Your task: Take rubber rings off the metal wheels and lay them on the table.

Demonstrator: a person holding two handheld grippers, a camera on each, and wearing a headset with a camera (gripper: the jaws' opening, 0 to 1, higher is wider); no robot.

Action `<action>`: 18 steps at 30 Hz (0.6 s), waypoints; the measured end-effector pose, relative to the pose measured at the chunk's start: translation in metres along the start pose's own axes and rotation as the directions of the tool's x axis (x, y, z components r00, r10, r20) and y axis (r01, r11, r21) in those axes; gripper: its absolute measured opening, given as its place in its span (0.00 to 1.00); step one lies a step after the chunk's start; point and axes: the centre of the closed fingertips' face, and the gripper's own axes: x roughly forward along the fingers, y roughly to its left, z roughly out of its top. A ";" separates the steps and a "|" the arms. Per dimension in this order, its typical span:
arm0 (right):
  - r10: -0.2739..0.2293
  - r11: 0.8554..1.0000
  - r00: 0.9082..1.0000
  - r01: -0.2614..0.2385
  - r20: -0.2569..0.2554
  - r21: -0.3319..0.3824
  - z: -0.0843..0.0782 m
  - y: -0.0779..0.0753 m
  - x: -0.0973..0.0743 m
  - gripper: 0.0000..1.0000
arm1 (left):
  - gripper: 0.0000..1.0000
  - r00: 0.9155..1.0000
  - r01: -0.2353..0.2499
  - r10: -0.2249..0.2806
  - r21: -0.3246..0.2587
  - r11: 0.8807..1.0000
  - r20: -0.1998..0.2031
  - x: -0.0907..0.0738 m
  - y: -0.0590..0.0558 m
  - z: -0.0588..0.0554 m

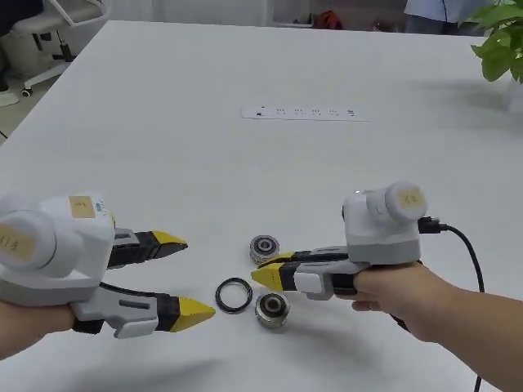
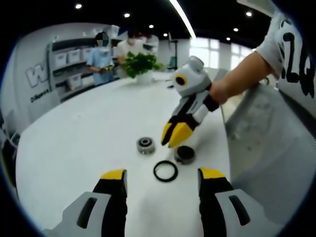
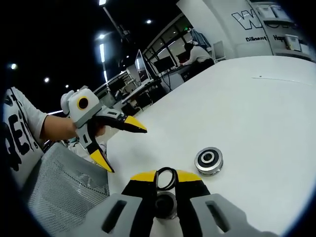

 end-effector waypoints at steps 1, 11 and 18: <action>-0.001 1.000 1.000 0.001 0.005 -0.007 0.002 0.000 -0.002 0.11 | 0.59 1.000 0.000 0.000 0.001 1.000 0.002 0.000 0.000 0.001; -0.019 0.996 1.000 0.020 0.012 -0.092 0.012 0.005 -0.019 0.16 | 0.59 1.000 -0.008 0.007 0.010 1.000 0.017 -0.004 0.001 0.007; -0.026 0.985 1.000 0.024 -0.010 -0.172 0.009 0.011 -0.028 0.25 | 0.59 0.999 -0.015 0.014 0.012 1.000 0.029 -0.007 0.003 0.012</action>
